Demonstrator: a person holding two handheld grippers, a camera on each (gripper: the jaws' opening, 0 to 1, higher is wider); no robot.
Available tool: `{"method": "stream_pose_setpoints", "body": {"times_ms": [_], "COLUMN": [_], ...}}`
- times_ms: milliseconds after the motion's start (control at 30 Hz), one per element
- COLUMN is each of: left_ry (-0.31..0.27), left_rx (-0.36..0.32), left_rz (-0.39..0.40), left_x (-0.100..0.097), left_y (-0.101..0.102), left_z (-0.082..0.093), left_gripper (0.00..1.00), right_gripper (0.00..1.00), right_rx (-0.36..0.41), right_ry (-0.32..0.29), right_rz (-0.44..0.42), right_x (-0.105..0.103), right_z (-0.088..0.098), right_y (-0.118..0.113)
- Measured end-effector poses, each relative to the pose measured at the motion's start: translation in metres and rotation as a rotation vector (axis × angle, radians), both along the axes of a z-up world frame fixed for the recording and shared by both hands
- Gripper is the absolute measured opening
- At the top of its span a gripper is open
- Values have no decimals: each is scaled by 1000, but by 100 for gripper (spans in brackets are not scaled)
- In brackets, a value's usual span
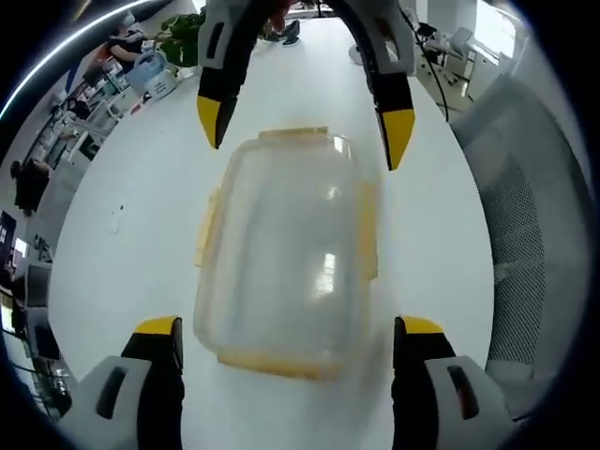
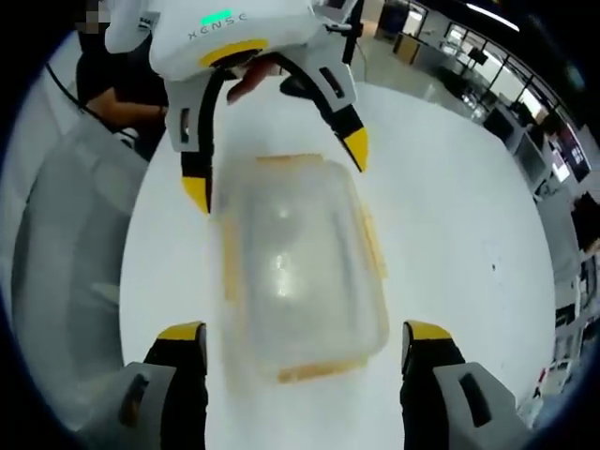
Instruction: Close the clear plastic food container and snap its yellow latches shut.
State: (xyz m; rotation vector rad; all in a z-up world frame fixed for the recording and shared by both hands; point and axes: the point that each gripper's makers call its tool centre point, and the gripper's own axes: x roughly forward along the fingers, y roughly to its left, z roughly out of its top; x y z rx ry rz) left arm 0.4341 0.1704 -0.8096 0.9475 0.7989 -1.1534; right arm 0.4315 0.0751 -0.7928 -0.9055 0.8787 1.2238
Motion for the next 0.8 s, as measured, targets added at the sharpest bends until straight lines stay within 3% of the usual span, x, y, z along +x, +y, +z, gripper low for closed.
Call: {"method": "stream_pose_setpoints", "body": {"times_ms": [800], "left_ry": [-49], "left_rx": [-66], "left_rz": [89], "left_x": [-19], "left_y": [11], "left_z": [17], "left_gripper": [92], "right_gripper": [86], "right_rx": [65], "right_ry": [-32], "right_rz": [-136], "right_x": [-24], "right_z": [11], "right_y": [-17]}}
